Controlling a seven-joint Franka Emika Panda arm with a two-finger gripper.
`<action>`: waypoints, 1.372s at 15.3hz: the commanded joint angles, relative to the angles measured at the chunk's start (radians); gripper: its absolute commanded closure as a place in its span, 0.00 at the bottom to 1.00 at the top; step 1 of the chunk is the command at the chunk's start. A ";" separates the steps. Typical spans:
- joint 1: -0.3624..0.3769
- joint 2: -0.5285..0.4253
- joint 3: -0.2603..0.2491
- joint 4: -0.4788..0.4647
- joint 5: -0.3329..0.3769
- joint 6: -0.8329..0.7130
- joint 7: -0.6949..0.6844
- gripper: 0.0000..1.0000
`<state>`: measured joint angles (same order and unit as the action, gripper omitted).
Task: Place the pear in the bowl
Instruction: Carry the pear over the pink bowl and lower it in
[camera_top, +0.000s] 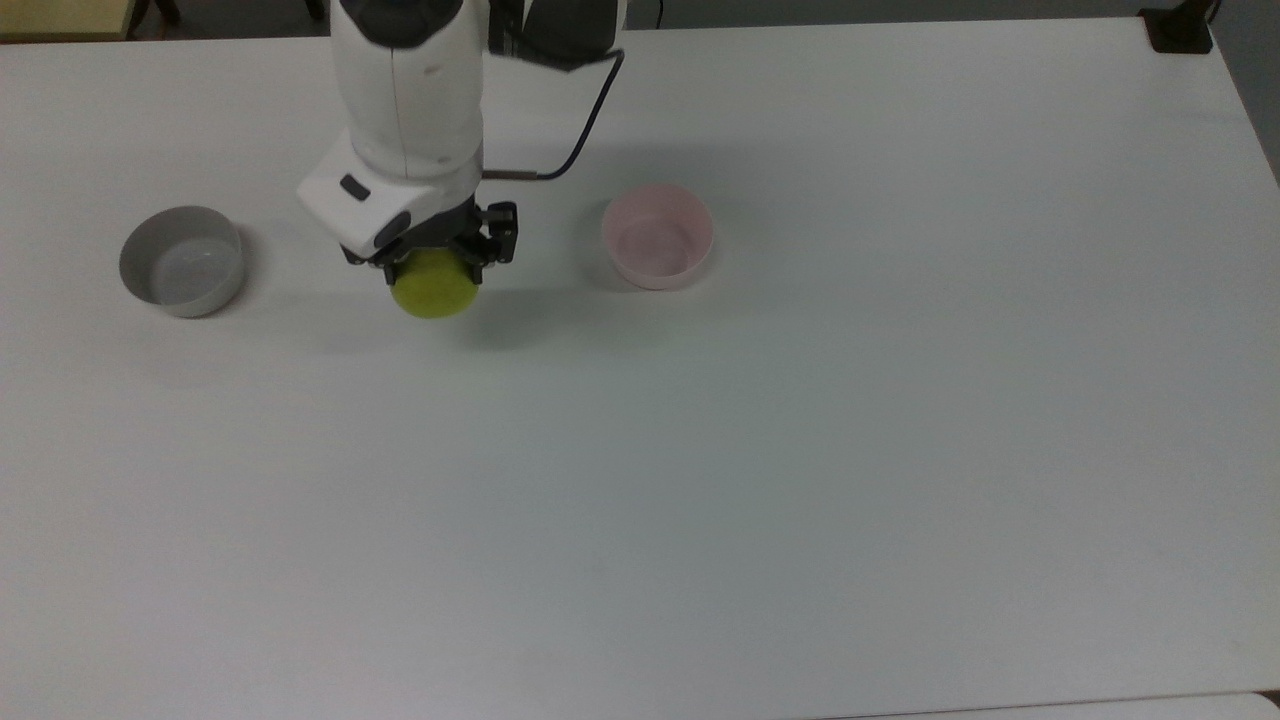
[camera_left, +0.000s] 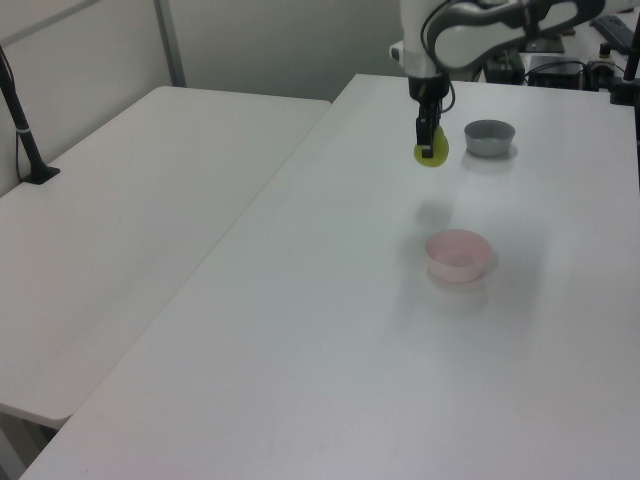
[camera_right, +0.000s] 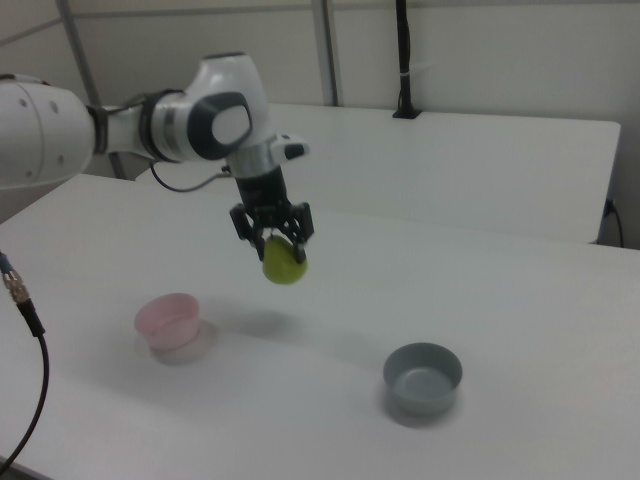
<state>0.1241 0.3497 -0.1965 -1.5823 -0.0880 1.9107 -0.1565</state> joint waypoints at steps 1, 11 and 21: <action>0.086 -0.075 -0.011 -0.019 0.045 -0.077 -0.018 0.79; 0.391 -0.094 -0.012 -0.048 0.065 -0.206 0.077 0.75; 0.378 0.022 -0.004 -0.111 0.019 -0.127 0.066 0.75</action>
<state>0.4993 0.3850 -0.1936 -1.6393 -0.0501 1.7206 -0.0878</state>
